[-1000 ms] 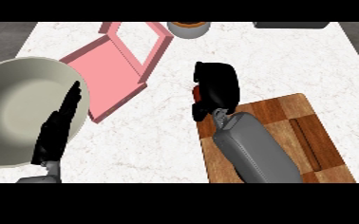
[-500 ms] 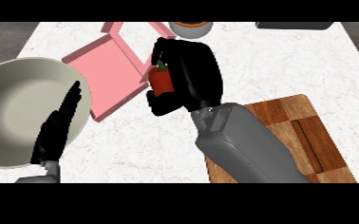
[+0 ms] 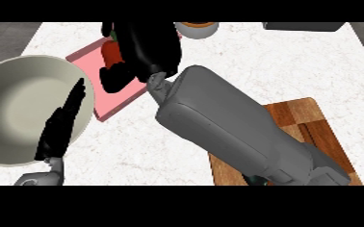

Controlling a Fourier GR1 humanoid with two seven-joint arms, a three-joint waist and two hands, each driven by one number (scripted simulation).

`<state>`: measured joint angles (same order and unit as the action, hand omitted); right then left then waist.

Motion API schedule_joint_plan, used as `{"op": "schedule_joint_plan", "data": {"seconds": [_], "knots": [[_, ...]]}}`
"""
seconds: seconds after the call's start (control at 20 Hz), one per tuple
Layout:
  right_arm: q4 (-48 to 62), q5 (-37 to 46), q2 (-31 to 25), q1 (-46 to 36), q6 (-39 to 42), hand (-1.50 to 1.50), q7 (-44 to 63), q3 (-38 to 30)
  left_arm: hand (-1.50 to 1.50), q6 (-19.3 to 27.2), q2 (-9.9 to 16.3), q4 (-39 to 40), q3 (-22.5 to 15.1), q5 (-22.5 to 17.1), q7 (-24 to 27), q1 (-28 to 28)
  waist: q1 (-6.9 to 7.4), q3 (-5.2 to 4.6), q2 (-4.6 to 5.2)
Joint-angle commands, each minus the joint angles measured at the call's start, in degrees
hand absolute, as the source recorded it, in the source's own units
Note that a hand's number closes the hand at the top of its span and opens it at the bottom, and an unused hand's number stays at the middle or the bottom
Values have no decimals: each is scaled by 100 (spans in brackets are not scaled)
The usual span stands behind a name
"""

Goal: Pick the bell pepper from the cutting board and place it in the cardboard box

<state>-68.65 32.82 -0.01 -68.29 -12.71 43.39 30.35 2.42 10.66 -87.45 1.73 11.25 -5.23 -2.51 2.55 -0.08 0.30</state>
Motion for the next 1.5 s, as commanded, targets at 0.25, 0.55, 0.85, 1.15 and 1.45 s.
{"op": "schedule_joint_plan", "data": {"seconds": [0.25,0.55,0.85,1.15,1.45], "knots": [[2171,-1387,1,-1410,-770,150,-305,462,0,-42,-124,37,-166,82,-193,-341,218,-11,70],[3074,-2040,1,-1683,-676,150,-704,683,0,-127,-47,205,-143,99,-16,-475,455,-22,159],[3692,-2400,1,-1528,-794,150,-760,975,0,-105,-230,84,-388,197,-79,-590,691,-27,230],[3727,-2905,1,-1421,-1092,-150,-664,1125,0,-155,-226,52,-498,279,-78,-631,850,-23,218],[3728,-3234,1,-1238,-2162,-150,-1416,807,0,-145,-235,327,-402,234,35,-646,780,-15,274]]}}
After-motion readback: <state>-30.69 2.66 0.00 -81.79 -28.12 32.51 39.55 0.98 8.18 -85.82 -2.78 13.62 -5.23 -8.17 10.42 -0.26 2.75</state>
